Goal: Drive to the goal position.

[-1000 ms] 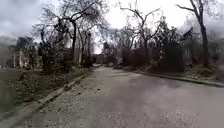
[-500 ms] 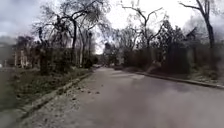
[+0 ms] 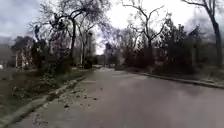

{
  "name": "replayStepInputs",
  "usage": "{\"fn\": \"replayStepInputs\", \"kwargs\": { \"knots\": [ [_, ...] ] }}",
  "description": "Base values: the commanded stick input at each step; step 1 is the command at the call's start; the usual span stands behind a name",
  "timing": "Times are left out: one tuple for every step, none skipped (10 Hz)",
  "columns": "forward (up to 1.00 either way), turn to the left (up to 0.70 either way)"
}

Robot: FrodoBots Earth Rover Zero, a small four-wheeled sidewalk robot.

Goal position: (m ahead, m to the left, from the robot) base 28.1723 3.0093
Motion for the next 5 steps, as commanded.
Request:
{"fn": "replayStepInputs", "kwargs": {
  "knots": [
    [0.7,0.0],
    [0.7,0.0],
    [0.7,0.0],
    [0.7,0.0],
    [0.7,0.0]
  ]
}}
